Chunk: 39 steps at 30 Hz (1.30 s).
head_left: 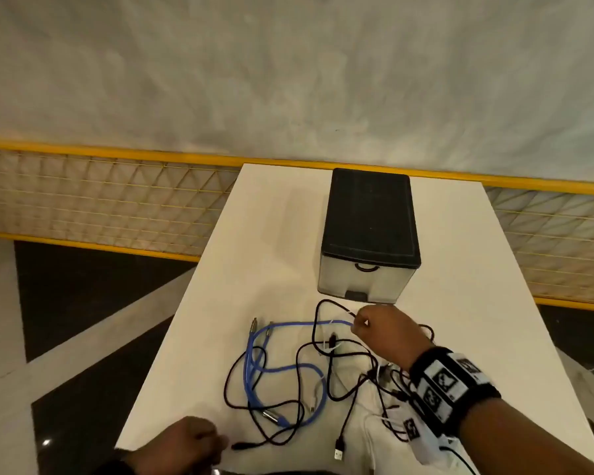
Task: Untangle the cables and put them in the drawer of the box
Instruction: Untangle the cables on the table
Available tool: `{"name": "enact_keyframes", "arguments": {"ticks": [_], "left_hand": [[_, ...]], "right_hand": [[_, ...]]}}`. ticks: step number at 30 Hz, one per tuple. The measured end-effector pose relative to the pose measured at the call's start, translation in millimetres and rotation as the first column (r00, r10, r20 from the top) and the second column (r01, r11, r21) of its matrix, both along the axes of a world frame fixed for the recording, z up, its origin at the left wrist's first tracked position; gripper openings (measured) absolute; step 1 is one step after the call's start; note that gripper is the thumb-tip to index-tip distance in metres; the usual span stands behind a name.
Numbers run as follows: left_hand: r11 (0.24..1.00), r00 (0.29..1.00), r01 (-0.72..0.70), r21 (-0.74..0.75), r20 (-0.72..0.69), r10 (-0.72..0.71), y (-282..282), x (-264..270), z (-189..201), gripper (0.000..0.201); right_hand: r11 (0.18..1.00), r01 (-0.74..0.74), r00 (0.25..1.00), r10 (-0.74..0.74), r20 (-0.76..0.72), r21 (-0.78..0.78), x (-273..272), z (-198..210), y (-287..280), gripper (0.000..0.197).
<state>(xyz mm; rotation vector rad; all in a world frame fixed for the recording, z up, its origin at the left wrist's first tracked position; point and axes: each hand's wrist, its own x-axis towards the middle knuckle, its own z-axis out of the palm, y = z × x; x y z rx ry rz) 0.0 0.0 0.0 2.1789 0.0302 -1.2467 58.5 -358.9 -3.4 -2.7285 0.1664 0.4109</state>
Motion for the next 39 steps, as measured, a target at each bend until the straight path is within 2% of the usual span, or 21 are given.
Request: {"name": "enact_keyframes", "arguments": {"ticks": [1,3,6,9,11,13,15,17,20,24,28,30,32,33,35,36,38,39], "left_hand": [[0.996,0.998,-0.048,-0.071,-0.047,0.044,-5.3,1.1,-4.6,0.032],[0.990,0.992,-0.099,-0.099,-0.091,0.090,-16.5,1.5,-0.3,0.031],[0.994,0.998,-0.058,-0.092,-0.036,0.054,-28.3,4.1,7.8,0.026],[0.995,1.000,-0.030,-0.095,0.002,0.030,-28.2,11.6,10.8,0.023],[0.991,0.999,-0.037,-0.130,-0.002,0.037,-24.2,17.4,9.1,0.017],[0.983,0.998,-0.052,-0.174,0.023,0.057,-23.2,24.9,7.8,0.014],[0.970,0.992,-0.069,-0.232,0.085,0.091,-26.5,32.2,6.8,0.011],[0.953,0.974,-0.045,-0.299,0.200,0.108,-36.0,41.4,9.1,0.010],[0.912,0.947,0.026,-0.409,0.302,0.108,-57.7,58.6,24.4,0.007],[0.870,0.909,0.192,-0.454,0.416,0.017,-94.5,83.4,49.3,0.008],[0.848,0.793,0.325,-0.418,0.609,-0.004,-139.1,91.2,76.7,0.009],[0.834,0.726,0.364,-0.414,0.688,0.025,-157.5,91.4,89.6,0.034],[0.839,0.578,0.467,-0.279,0.814,-0.051,-169.4,94.9,92.7,0.063],[0.839,0.500,0.513,-0.181,0.858,-0.121,-173.2,97.0,92.2,0.068],[0.847,0.375,0.532,-0.003,0.897,-0.233,-177.7,101.0,87.9,0.062],[0.855,0.338,0.517,0.028,0.911,-0.235,-178.5,102.2,86.7,0.053],[0.879,0.322,0.477,-0.008,0.932,-0.166,-175.3,104.3,81.8,0.035],[0.887,0.318,0.461,-0.013,0.936,-0.151,-171.2,104.7,76.5,0.031]], "right_hand": [[1.000,-0.006,0.999,0.005,-0.040,-0.012,8.3,-9.2,6.2,0.023],[0.998,-0.042,0.992,0.036,-0.121,-0.053,20.0,-21.9,18.9,0.026],[0.993,-0.081,0.971,0.058,-0.232,-0.090,26.5,-38.9,35.9,0.035],[0.992,-0.080,0.968,0.054,-0.245,-0.097,29.4,-47.4,43.4,0.032],[0.998,-0.050,0.963,0.041,-0.267,-0.026,31.9,-46.2,47.0,0.020],[0.993,0.042,0.966,-0.013,-0.257,0.111,33.4,-38.5,43.9,0.015],[0.918,0.208,0.967,-0.140,-0.214,0.339,33.4,-19.5,32.0,0.010],[0.775,0.298,0.954,-0.256,-0.154,0.558,30.1,12.3,17.8,0.011],[0.641,0.277,0.944,-0.321,-0.078,0.716,22.0,67.6,-1.0,0.013],[0.543,0.209,0.930,-0.367,0.006,0.814,10.1,119.7,-17.4,0.017],[0.534,0.121,0.899,-0.417,0.137,0.837,-2.9,149.2,-17.7,0.015],[0.518,0.082,0.867,-0.458,0.195,0.852,-6.8,161.8,-17.8,0.014],[0.507,0.049,0.861,-0.458,0.221,0.860,-10.8,171.5,-17.0,0.014],[0.514,0.040,0.863,-0.450,0.230,0.857,-12.3,174.0,-16.3,0.015],[0.539,0.045,0.856,-0.455,0.246,0.841,-15.4,175.3,-16.2,0.017],[0.546,0.058,0.843,-0.475,0.252,0.836,-16.7,174.6,-17.2,0.018],[0.528,0.090,0.798,-0.545,0.257,0.844,-18.5,173.9,-23.7,0.018],[0.494,0.101,0.768,-0.590,0.248,0.864,-18.7,174.2,-28.7,0.017]]}}
